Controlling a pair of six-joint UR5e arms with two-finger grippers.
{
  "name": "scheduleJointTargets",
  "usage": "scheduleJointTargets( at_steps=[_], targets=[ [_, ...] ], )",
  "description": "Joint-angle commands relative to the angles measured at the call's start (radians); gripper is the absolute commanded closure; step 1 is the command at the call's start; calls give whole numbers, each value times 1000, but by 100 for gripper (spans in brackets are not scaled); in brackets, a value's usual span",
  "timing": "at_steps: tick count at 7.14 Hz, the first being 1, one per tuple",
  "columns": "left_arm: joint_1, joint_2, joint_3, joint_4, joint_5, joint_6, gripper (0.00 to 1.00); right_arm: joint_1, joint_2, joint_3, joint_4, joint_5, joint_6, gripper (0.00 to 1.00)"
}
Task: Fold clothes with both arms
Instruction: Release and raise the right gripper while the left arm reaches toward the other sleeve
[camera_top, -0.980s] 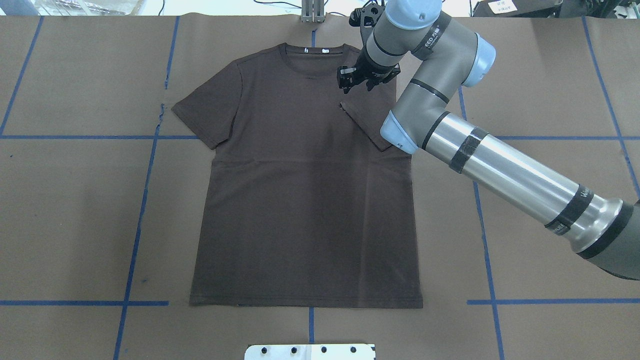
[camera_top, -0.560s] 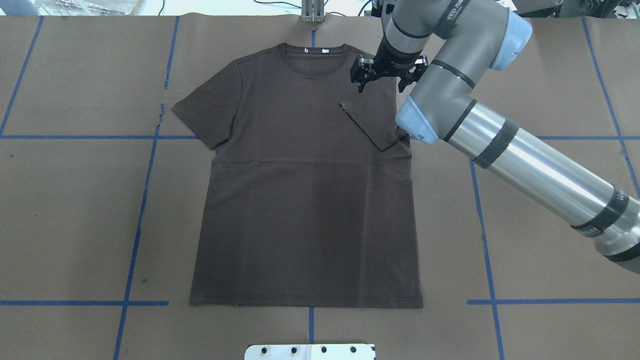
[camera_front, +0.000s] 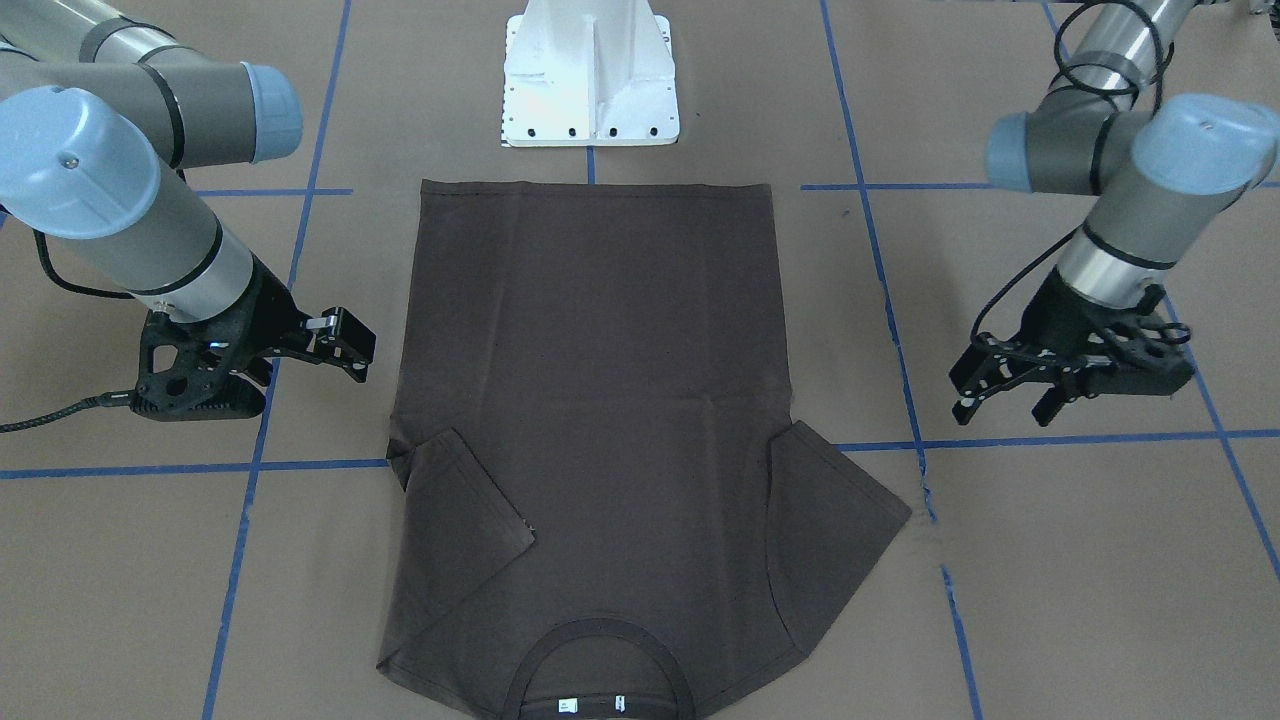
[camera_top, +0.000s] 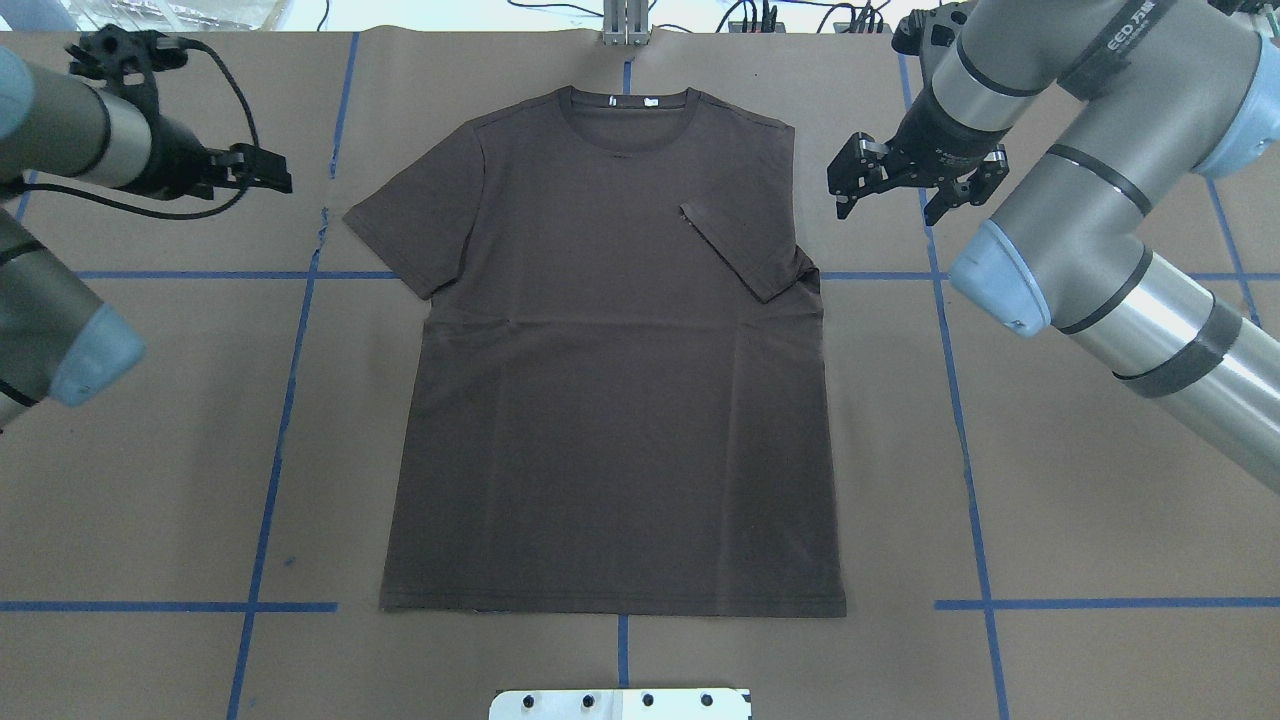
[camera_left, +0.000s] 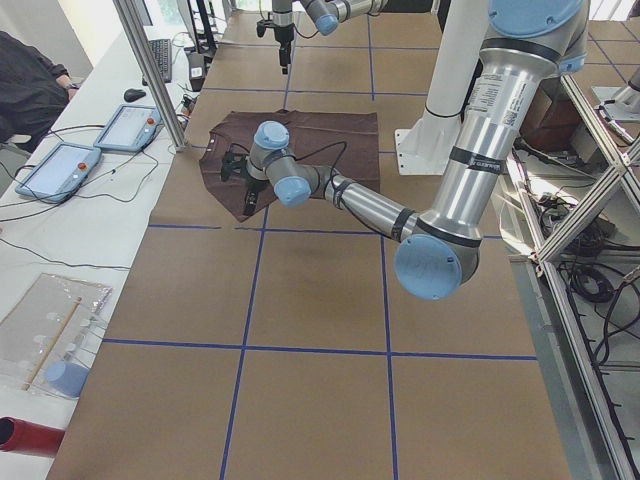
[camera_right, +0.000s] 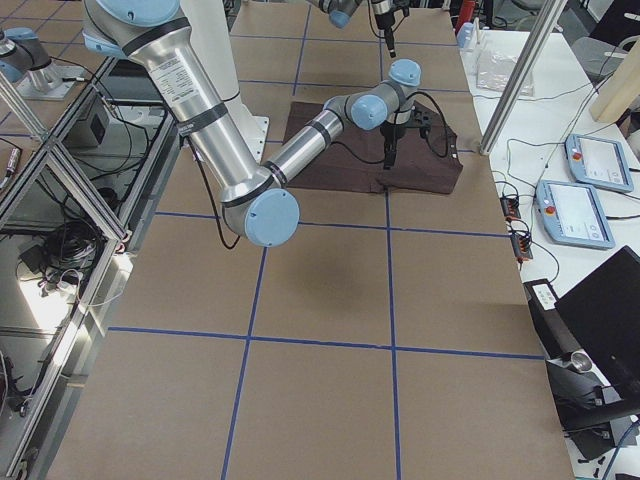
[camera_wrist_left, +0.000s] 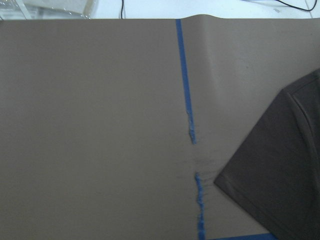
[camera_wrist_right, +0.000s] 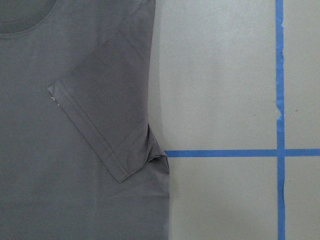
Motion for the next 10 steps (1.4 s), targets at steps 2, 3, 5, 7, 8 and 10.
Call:
scheduleJointTargets(
  at_steps=[2,3,5,7,8,10],
  targets=[
    [87,-125,274,-165,160,-98,0,-7,-11,4,4,-7,4,0],
    [94,-154,316,-171,176,-97,0,-9,-9,4,6,-6,9,0],
    [135,-194,367,-171,216,-97,1,-10,-8,1,7,-6,12,0],
    [138,-198,393,-184,218,-92,6,-10,-6,-1,8,-4,14,0],
    [137,-195,394,-185,217,-86,8,-10,-1,-1,7,-3,14,0],
    [135,-192,396,-184,218,-84,19,-12,3,-1,7,-3,15,0]
  ],
)
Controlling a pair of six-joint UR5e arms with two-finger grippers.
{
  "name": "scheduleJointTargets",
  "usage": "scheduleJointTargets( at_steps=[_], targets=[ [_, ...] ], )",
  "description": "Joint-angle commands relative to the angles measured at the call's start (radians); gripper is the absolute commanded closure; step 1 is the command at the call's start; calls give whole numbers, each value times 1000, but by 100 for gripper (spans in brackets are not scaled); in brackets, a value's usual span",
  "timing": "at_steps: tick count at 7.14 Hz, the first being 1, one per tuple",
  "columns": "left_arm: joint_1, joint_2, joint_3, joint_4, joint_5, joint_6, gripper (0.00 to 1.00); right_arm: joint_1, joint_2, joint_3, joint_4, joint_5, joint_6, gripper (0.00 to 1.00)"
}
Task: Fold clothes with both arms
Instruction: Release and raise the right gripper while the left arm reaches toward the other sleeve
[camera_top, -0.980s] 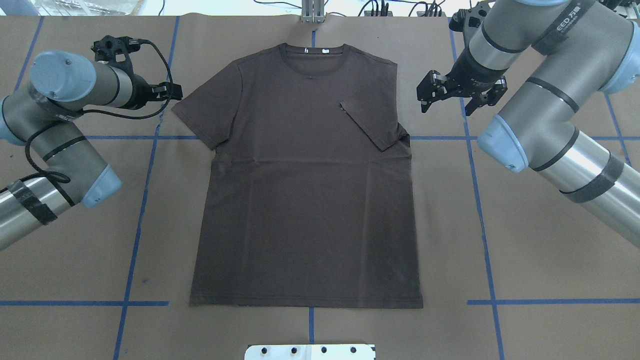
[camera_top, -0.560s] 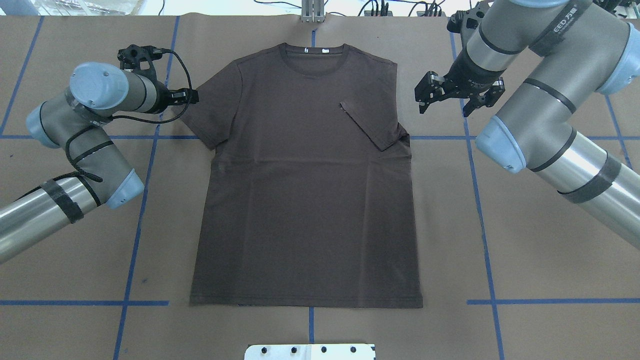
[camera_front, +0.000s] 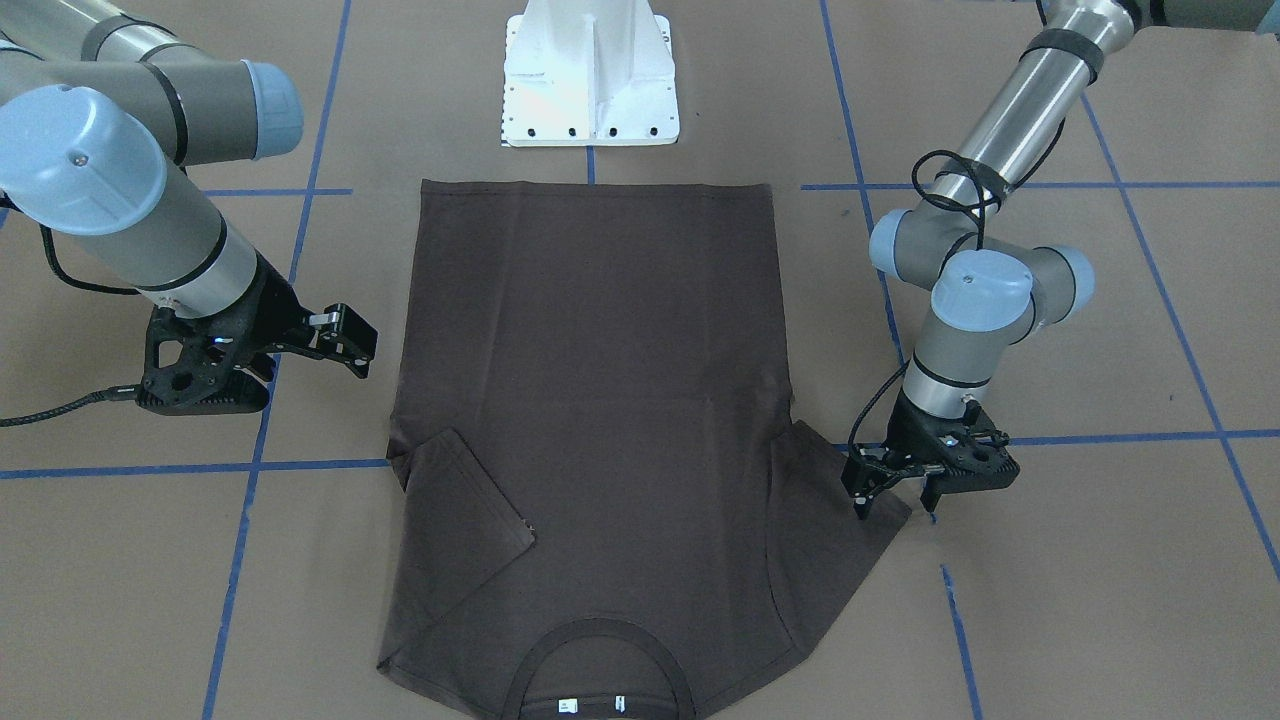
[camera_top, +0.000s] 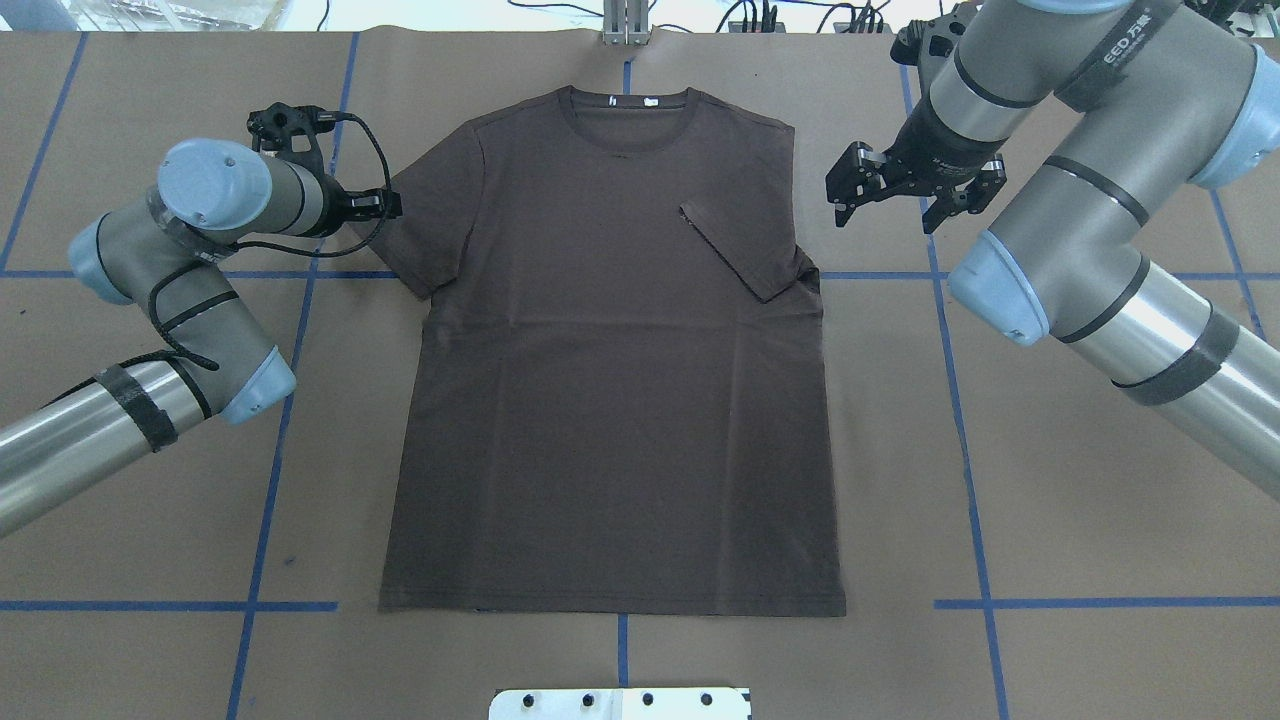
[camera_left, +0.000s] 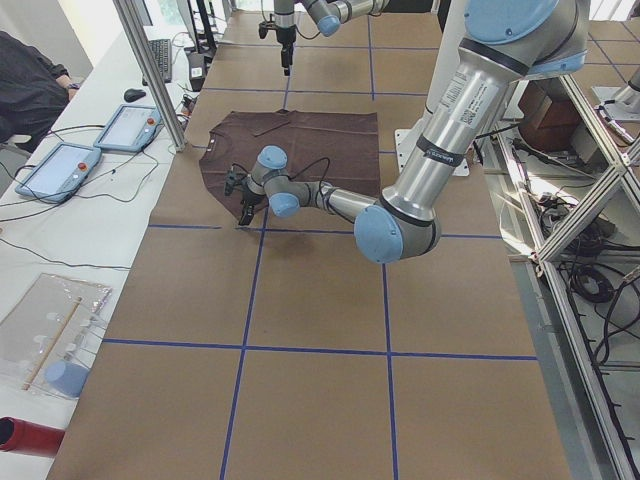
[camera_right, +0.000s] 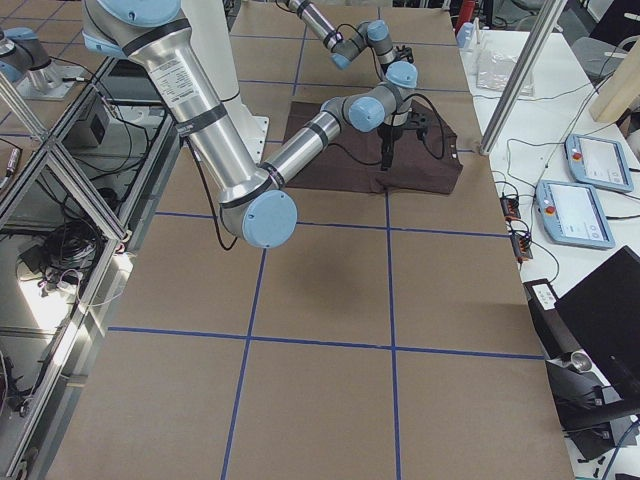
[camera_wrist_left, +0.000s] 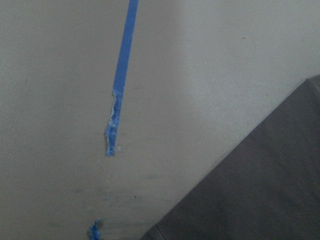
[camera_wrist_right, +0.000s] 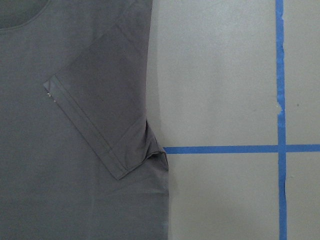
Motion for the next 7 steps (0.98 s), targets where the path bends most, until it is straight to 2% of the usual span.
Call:
scheduleJointTargets(
  at_steps=[1,2,4,5,7],
  targets=[
    [-1,0,1,1,0,2,32,-1,4,0,-2,0,1,0],
    [-1,0,1,1,0,2,48,-1,4,0,-5,0,1,0],
    [-1,-2,1,2,0,5,88,-5,5,-2,-3,0,1,0],
    [-3,-5,-3,4,0,5,100,-5,4,-3,-2,0,1,0],
    [-3,-16,-14,18,-7,4,100,-7,-2,-6,0,-3,-1,0]
  ],
)
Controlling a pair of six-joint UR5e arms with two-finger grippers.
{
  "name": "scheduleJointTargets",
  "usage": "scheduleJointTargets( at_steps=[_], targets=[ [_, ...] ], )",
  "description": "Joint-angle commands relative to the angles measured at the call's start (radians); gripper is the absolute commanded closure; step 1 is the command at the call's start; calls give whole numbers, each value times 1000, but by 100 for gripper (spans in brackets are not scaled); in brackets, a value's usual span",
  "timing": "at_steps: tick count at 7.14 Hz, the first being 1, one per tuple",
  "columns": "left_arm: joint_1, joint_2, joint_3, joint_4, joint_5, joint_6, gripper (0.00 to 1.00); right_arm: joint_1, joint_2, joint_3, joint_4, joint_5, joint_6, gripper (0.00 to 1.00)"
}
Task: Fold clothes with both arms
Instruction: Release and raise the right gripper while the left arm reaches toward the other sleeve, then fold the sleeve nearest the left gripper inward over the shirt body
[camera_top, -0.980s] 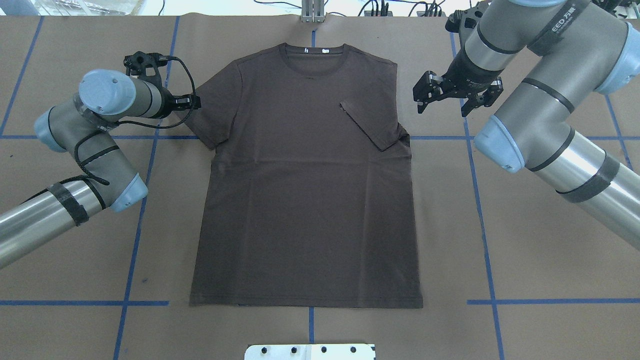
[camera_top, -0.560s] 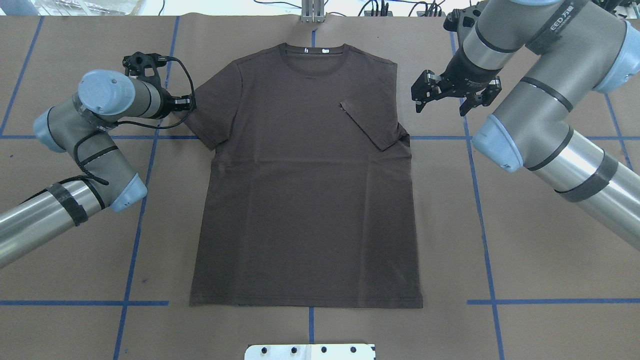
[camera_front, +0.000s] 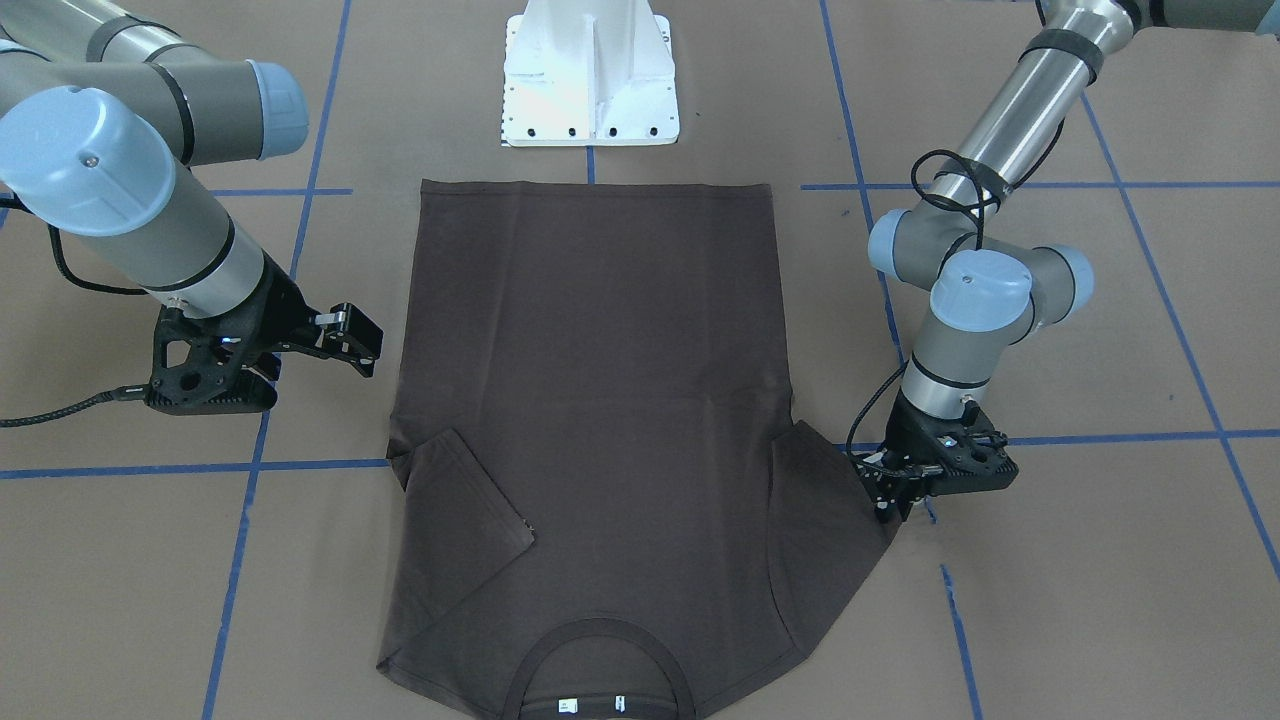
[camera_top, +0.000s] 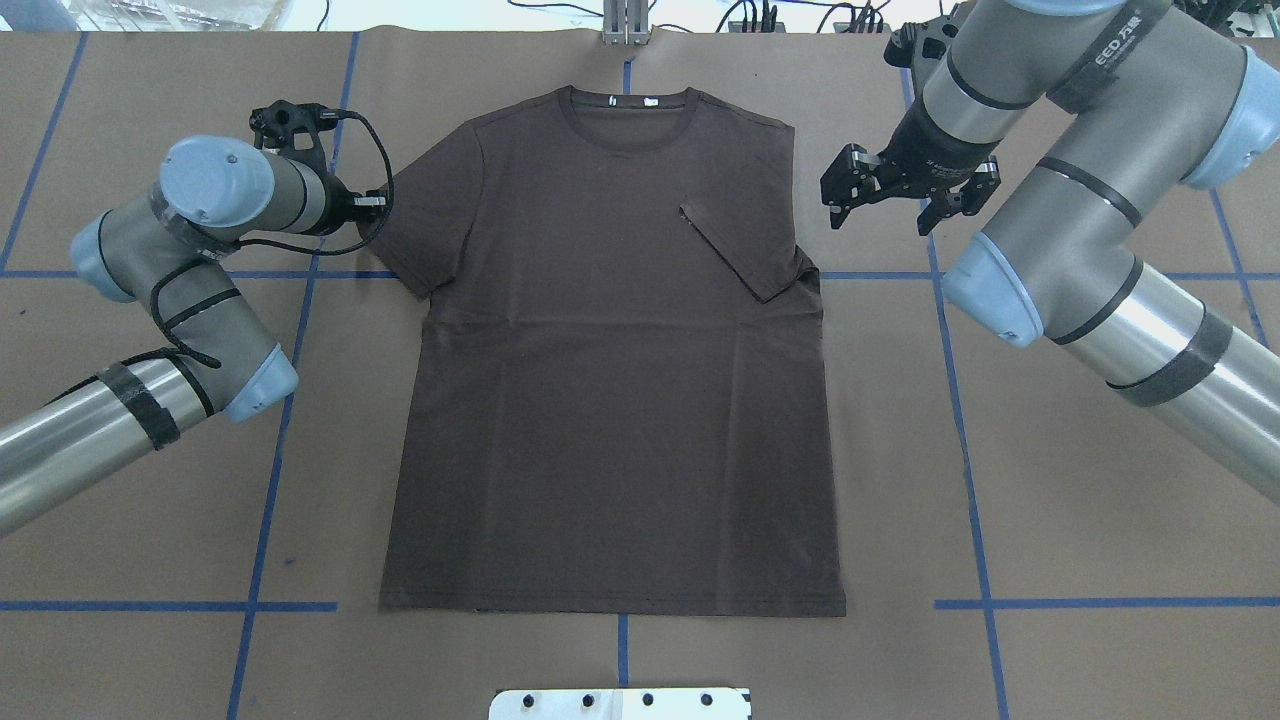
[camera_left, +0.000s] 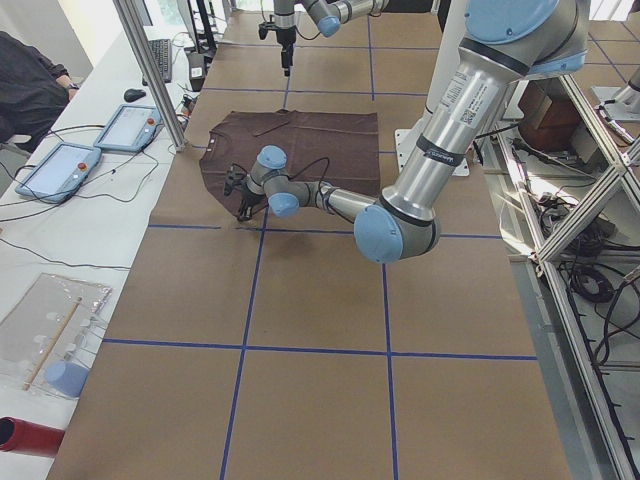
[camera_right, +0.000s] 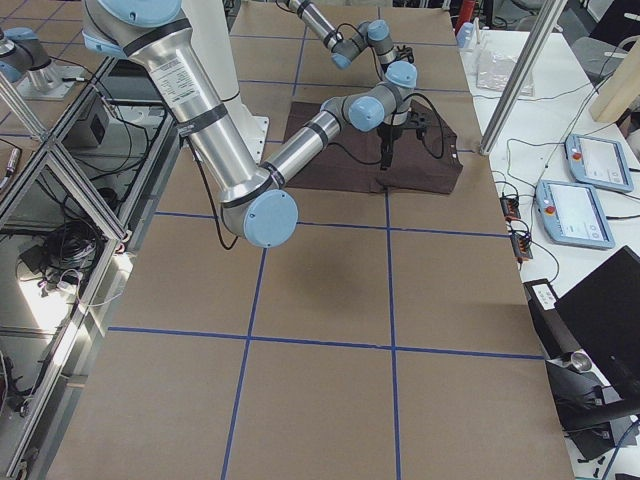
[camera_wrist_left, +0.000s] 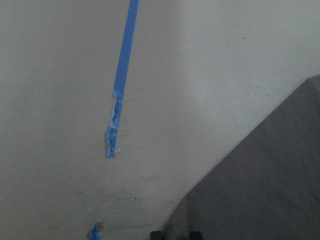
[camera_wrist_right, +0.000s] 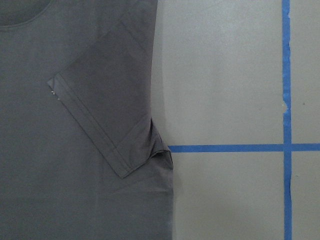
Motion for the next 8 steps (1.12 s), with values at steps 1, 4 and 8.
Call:
scheduleJointTargets(
  at_steps=[1,4,8],
  targets=[
    [-4,-24,-13,18,-8,-4,100,-2,-7,-1,2,-1,-3,0],
    [-3,-177,-76,253,-41,-54,100,-4,-10,0,2,-1,-1,0],
    [61,-311,17,244,-59,-237,100,-4,-13,-1,2,-1,-12,0]
  ],
)
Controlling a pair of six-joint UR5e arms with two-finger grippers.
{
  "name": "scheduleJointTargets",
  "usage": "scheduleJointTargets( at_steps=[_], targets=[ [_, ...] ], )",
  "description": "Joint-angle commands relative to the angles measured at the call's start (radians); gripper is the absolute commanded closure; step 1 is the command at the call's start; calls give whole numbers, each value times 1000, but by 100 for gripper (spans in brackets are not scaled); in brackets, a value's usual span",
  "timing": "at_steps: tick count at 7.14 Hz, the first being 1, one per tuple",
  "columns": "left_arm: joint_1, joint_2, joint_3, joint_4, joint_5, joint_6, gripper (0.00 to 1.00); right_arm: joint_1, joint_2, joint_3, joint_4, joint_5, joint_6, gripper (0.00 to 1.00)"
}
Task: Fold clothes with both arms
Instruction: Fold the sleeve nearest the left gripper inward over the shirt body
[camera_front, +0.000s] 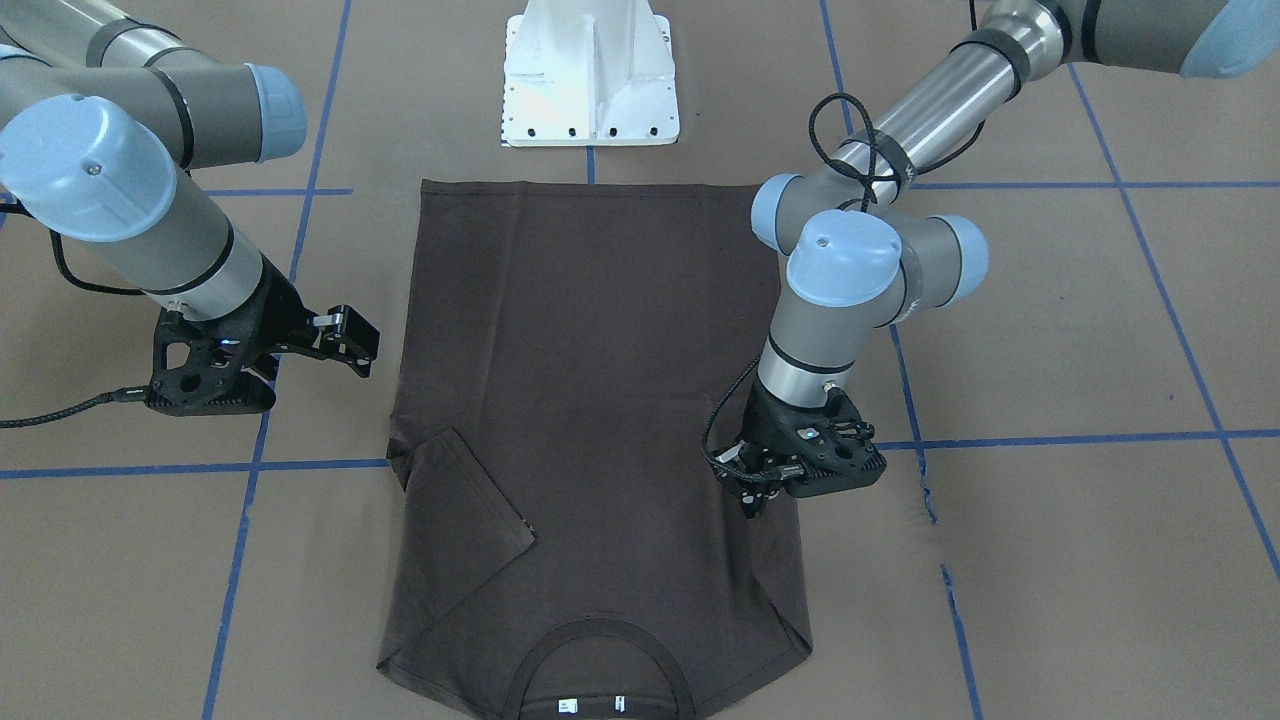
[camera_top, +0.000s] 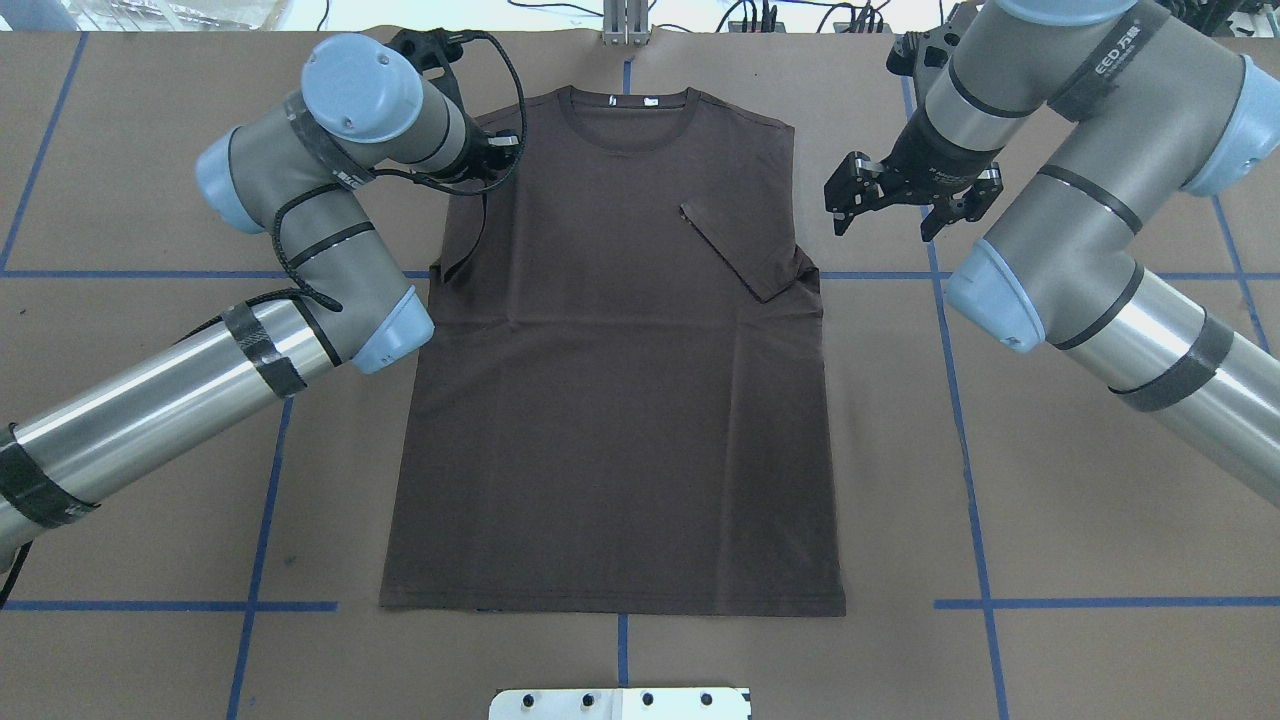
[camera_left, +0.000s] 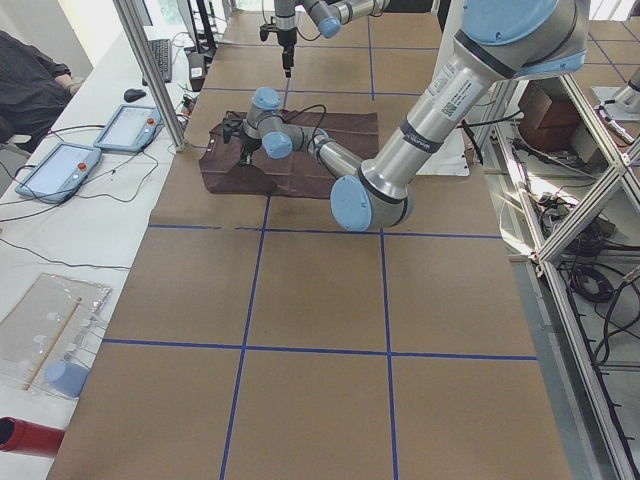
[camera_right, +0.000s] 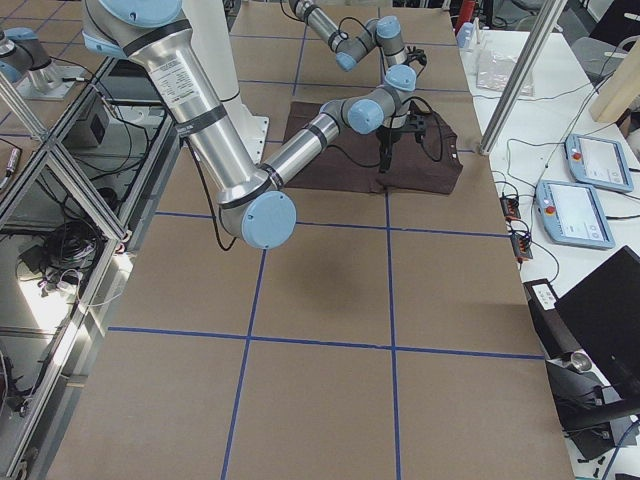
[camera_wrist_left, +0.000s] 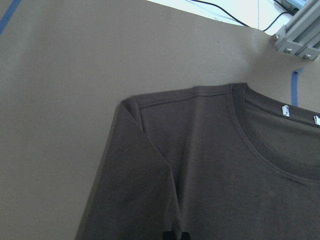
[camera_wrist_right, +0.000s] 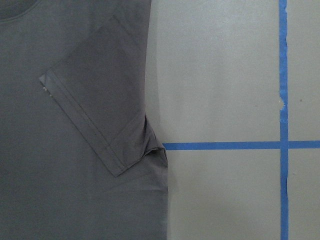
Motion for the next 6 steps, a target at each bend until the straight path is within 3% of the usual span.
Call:
scheduleJointTargets(
  at_steps=[1,3,4,5,6],
  targets=[
    [35,-72,64,-5,0,-56,100,-2,-2,-1,2,0,-3,0],
    [46,-92,86,-14,1,-56,100,-3,-2,1,2,-2,5,0],
    [49,-88,92,-46,1,-51,39,-3,-3,1,2,-2,2,0],
    [54,-88,99,-51,1,-47,0,-5,-5,1,2,-3,4,0],
    [54,-88,93,-53,1,-47,0,-8,-14,2,5,-9,4,0]
  ],
)
